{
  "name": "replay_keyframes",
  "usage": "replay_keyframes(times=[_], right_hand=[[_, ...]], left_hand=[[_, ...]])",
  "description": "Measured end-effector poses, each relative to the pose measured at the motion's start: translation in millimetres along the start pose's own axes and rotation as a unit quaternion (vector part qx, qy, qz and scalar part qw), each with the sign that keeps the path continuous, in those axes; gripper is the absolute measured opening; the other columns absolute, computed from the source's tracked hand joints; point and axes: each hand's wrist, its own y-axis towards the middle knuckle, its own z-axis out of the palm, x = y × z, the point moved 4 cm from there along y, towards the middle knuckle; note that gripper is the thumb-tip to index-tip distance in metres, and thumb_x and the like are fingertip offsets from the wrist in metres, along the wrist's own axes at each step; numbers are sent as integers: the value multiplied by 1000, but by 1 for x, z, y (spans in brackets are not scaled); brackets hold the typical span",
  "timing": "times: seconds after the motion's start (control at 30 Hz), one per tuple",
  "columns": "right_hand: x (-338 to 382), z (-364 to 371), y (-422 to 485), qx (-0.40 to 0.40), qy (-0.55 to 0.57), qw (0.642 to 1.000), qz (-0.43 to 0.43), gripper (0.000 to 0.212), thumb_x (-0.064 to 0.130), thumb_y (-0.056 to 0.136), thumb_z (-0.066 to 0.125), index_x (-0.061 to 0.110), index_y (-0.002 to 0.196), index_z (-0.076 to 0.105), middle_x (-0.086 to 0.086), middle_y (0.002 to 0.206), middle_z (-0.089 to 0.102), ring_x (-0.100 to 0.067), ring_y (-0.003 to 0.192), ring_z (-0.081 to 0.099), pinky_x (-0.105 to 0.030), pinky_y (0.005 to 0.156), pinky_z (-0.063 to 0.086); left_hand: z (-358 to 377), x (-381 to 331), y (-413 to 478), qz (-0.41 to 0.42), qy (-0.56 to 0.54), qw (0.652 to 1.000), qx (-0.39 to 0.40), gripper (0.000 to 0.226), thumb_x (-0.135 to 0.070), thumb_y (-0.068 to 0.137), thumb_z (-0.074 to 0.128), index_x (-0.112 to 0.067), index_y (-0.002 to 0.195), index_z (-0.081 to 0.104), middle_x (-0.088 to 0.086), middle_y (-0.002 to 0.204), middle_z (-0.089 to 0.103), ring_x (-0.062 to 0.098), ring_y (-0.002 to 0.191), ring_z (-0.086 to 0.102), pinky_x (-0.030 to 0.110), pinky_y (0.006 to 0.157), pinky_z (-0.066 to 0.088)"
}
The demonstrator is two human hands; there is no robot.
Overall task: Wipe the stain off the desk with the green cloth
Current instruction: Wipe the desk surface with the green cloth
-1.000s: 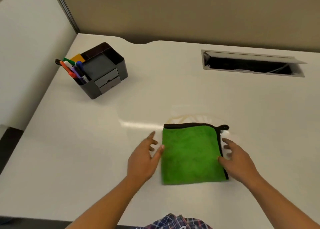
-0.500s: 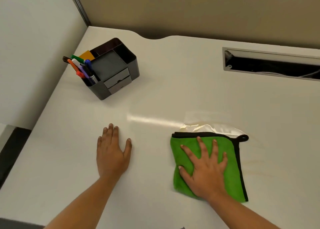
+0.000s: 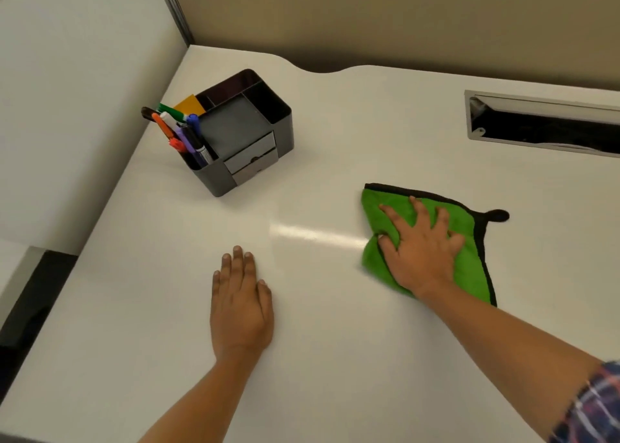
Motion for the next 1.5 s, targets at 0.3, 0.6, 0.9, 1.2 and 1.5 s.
replay_keyframes(times=[0.3, 0.6, 0.9, 1.2, 1.5], right_hand=[[12, 31, -151, 81, 5, 946, -313, 72, 61, 72, 57, 63, 140, 33, 11, 154, 39, -34, 142, 32, -47, 91, 31], [15, -4, 13, -14, 7, 997, -77, 62, 65, 81, 36, 52, 142, 37, -1, 156, 37, -39, 136, 30, -56, 94, 32], [155, 1, -9, -1, -19, 954, -300, 67, 70, 79, 39, 54, 144, 33, -3, 154, 40, -45, 140, 28, -54, 94, 31], [25, 26, -129, 62, 3, 930, -362, 78, 66, 69, 58, 61, 142, 32, 12, 151, 41, -33, 140, 34, -48, 93, 29], [78, 5, -5, -8, -1, 991, -136, 58, 66, 84, 35, 55, 141, 37, -1, 152, 41, -43, 137, 29, -52, 92, 31]], left_hand=[[-6, -1, -2, -1, -23, 1000, 0, 59, -29, 94, 20, -11, 150, 19, 3, 161, 12, 15, 147, 3, 34, 119, 1], [-1, 1, -2, 7, -31, 999, -9, 59, -32, 95, 15, -12, 150, 13, 0, 160, 5, 13, 147, -5, 31, 119, -4], [-8, 3, 0, 9, -82, 996, -19, 55, -25, 96, 20, -11, 149, 25, 0, 159, 16, 11, 146, 6, 32, 119, 3], [-7, 4, -1, 10, -74, 997, -17, 56, -27, 96, 16, -10, 149, 21, 1, 160, 14, 12, 147, 4, 33, 119, 3], [-1, 12, 2, 11, -41, 999, -21, 59, -30, 95, 14, -9, 149, 23, 2, 160, 14, 13, 147, 5, 32, 119, 1]])
